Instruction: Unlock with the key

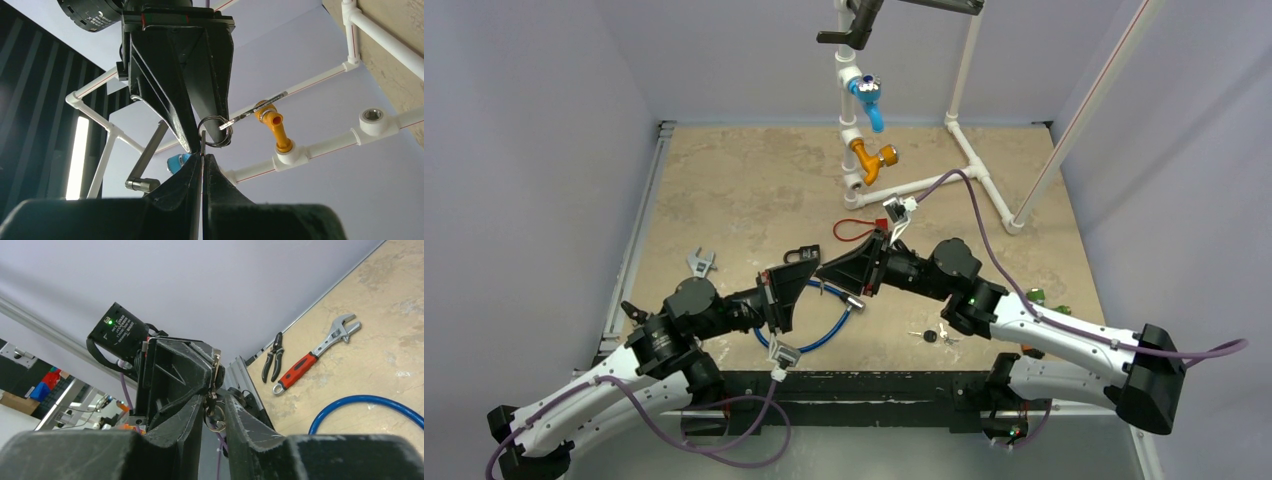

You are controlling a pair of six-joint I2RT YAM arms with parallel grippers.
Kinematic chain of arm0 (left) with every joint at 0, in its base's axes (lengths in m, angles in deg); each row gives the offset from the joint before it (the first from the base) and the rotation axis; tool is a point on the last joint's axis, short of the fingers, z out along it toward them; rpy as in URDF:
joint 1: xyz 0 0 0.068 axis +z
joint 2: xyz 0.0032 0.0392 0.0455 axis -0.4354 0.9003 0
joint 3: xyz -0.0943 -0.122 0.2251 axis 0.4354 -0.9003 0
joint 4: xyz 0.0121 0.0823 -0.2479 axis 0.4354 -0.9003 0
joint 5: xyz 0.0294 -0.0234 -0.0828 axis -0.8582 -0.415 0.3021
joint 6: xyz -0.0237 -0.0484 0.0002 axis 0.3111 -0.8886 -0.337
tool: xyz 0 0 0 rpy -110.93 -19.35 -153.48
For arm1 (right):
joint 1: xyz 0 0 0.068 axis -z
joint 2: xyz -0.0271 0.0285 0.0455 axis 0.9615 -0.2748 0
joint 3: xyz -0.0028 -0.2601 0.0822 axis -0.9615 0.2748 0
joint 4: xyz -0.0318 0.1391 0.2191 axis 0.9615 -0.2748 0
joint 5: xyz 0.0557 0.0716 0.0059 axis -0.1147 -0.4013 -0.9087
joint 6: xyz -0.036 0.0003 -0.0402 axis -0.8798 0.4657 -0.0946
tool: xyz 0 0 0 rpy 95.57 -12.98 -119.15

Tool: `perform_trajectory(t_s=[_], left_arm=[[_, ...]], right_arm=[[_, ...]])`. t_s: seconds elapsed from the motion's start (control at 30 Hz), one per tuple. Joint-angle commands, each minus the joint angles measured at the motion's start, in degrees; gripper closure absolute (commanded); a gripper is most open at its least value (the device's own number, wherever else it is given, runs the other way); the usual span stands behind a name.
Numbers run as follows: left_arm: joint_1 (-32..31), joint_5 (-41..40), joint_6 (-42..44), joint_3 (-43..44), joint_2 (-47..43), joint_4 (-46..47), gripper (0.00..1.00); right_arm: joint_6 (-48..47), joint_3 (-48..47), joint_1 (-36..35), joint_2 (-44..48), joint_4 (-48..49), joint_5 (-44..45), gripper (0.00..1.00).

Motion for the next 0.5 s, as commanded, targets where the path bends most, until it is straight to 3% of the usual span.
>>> perform_trajectory(t_s=[0.0, 0.07, 0.27, 0.4, 0.47], left_arm=[[-0.04, 1.09, 26.93, -0.12, 0.2, 3.33, 1.0], [-0.04, 1.04, 26.95, -0.24, 0.21, 3.36, 1.0], [-0.04, 1.51, 26.71, -0.86, 0.12, 4.11, 1.0], [-0.04, 2.22, 23.94, -1.01, -0.51, 4.59, 1.0], [-0.04, 2.61, 21.36, -1.12, -1.16, 5.06, 0.91]], right_arm=[[1.1, 0.44, 0.28, 0.3, 3.48, -1.58, 0.85], [1.46, 0.81, 0.36, 0.45, 3.98, -1.78, 0.99], [3.21, 1.9, 0.89, 1.1, 7.1, -3.33, 1.0], [2.42, 0.77, 2.56, 3.53, 2.5, -6.0, 1.0], [1.03, -0.95, 3.61, 4.65, -2.11, -7.99, 1.0]])
